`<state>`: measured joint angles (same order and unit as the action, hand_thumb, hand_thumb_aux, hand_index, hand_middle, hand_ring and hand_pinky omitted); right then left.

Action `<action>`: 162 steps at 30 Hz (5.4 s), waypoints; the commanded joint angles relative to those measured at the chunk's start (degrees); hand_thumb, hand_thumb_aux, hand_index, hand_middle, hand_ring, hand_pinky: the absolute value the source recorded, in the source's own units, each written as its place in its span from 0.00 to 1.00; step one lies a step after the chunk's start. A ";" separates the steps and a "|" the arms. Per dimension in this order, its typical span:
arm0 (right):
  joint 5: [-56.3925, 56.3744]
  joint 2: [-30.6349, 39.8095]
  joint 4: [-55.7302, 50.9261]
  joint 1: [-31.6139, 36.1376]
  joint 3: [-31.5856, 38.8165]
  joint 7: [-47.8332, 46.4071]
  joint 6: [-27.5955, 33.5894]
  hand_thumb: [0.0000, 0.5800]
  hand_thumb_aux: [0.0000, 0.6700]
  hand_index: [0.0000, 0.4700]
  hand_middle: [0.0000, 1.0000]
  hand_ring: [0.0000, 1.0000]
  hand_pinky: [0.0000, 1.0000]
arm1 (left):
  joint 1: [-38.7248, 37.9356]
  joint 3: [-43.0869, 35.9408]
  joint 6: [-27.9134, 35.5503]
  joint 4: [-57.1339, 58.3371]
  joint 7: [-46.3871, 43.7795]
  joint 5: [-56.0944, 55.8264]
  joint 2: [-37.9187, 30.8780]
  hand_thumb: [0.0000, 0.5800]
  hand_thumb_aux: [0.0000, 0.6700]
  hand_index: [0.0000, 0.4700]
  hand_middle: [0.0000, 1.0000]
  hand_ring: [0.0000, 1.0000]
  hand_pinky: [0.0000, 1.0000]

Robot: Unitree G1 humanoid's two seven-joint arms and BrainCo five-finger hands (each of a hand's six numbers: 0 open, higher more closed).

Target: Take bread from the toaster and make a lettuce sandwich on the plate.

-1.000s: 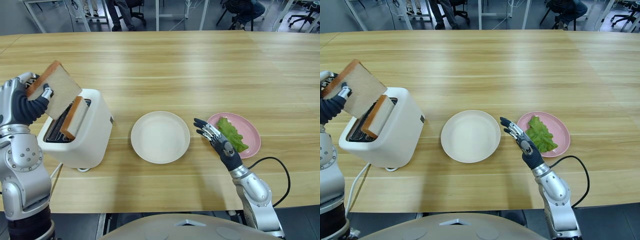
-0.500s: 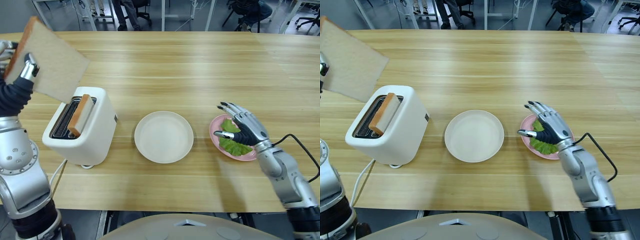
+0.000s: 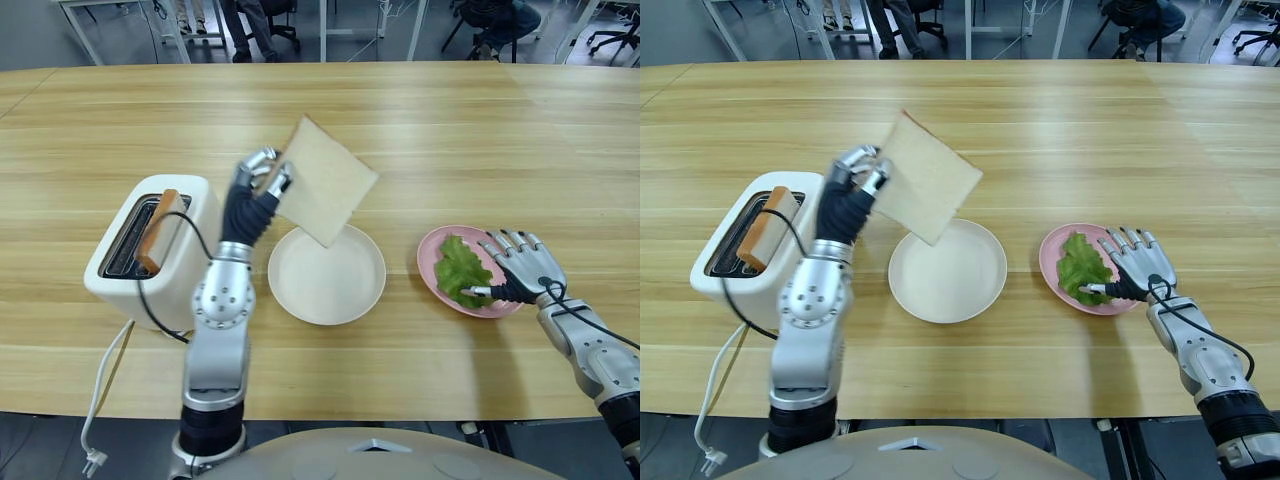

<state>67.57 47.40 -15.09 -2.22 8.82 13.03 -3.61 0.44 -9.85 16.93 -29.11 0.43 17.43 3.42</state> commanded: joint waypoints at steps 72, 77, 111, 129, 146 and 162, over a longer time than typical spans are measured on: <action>-11.82 -22.64 8.61 18.21 13.98 -1.61 -9.08 1.00 1.00 0.98 0.00 0.00 0.00 | -5.53 14.73 5.48 -13.35 -0.71 51.87 -24.84 0.00 0.00 0.00 0.00 0.00 0.00; -15.16 -25.15 -0.06 17.97 15.52 -1.46 -10.60 1.00 1.00 0.98 0.00 0.00 0.00 | -9.01 15.18 7.34 -5.41 -9.04 51.55 -24.65 0.00 0.00 0.00 0.00 0.00 0.00; -9.88 -23.12 8.42 12.54 18.37 1.49 -5.91 0.00 0.00 0.00 0.00 0.00 0.00 | -4.60 21.68 1.64 -4.65 -1.66 37.38 -23.55 1.00 1.00 0.98 1.00 1.00 1.00; -11.90 -14.98 24.39 2.32 3.62 23.91 -16.91 0.00 0.00 0.00 0.00 0.00 0.00 | 8.38 12.31 -1.68 -13.51 -10.91 11.48 -16.19 1.00 1.00 0.98 1.00 1.00 1.00; -12.75 -10.58 23.94 -3.35 5.51 11.72 -27.54 0.00 0.00 0.00 0.00 0.00 0.00 | 12.08 -4.70 -8.35 27.98 -17.09 5.66 -18.41 1.00 1.00 0.98 1.00 1.00 1.00; -10.33 -17.74 11.73 4.29 15.43 -4.25 -19.47 0.00 0.00 0.00 0.00 0.00 0.00 | 17.65 -4.83 -17.34 46.94 -14.20 1.89 -15.40 1.00 1.00 0.98 1.00 1.00 1.00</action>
<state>56.99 29.78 -3.14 1.54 24.34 8.69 -23.98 19.13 -15.01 0.08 18.30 -14.43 19.62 -11.75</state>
